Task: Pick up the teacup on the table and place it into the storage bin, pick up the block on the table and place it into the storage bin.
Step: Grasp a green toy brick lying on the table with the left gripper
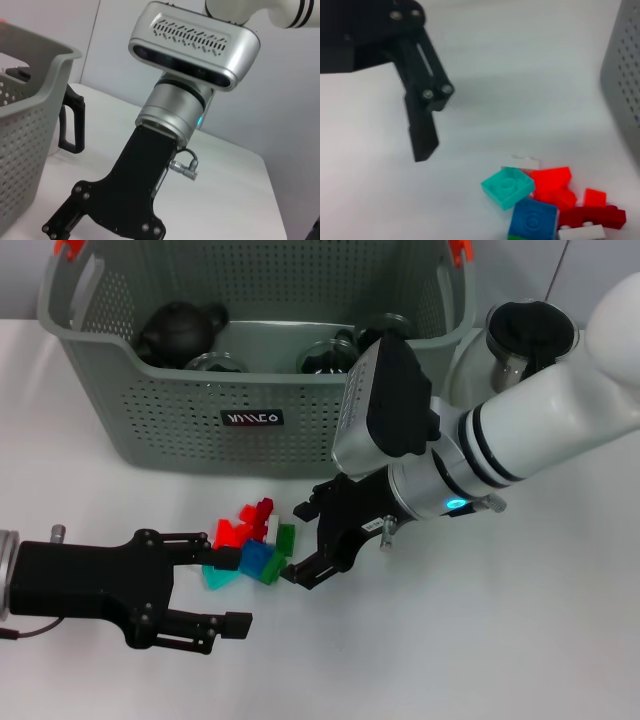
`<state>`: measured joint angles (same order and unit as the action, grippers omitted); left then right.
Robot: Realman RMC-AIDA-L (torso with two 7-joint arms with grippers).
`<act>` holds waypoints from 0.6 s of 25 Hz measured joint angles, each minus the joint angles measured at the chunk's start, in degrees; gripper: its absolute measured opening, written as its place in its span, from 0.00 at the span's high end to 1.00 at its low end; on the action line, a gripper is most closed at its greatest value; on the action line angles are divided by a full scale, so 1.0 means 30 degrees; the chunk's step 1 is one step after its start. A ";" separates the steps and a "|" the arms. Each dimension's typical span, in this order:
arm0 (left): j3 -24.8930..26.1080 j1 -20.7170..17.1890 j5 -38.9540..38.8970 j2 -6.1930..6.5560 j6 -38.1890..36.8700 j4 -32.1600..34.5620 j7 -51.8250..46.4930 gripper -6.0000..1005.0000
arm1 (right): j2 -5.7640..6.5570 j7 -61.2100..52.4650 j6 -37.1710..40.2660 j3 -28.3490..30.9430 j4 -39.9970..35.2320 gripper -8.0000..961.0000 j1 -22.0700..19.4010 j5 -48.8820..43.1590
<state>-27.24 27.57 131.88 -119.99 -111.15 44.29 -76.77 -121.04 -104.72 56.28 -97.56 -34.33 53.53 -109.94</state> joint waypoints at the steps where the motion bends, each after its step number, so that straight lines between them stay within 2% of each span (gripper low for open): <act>1: -0.0001 -0.0001 0.0002 0.0003 0.0023 0.0000 -0.0034 0.18 | -0.0009 0.0022 -0.0264 -0.0195 0.0173 0.08 0.0000 0.0231; 9: -0.0001 -0.0019 0.0052 0.0027 0.0051 -0.0001 -0.0285 0.18 | -0.0140 0.0051 -0.2059 -0.2203 0.0770 0.08 -0.0020 0.2136; 15: -0.0025 -0.0051 0.0074 0.0039 0.0075 -0.0001 -0.0296 0.18 | -0.0181 0.0051 -0.2582 -0.2685 0.1011 0.08 -0.0039 0.3048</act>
<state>-27.32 27.42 132.10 -119.87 -110.93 44.29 -77.66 -121.58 -104.57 48.54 -105.62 -31.30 53.41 -100.80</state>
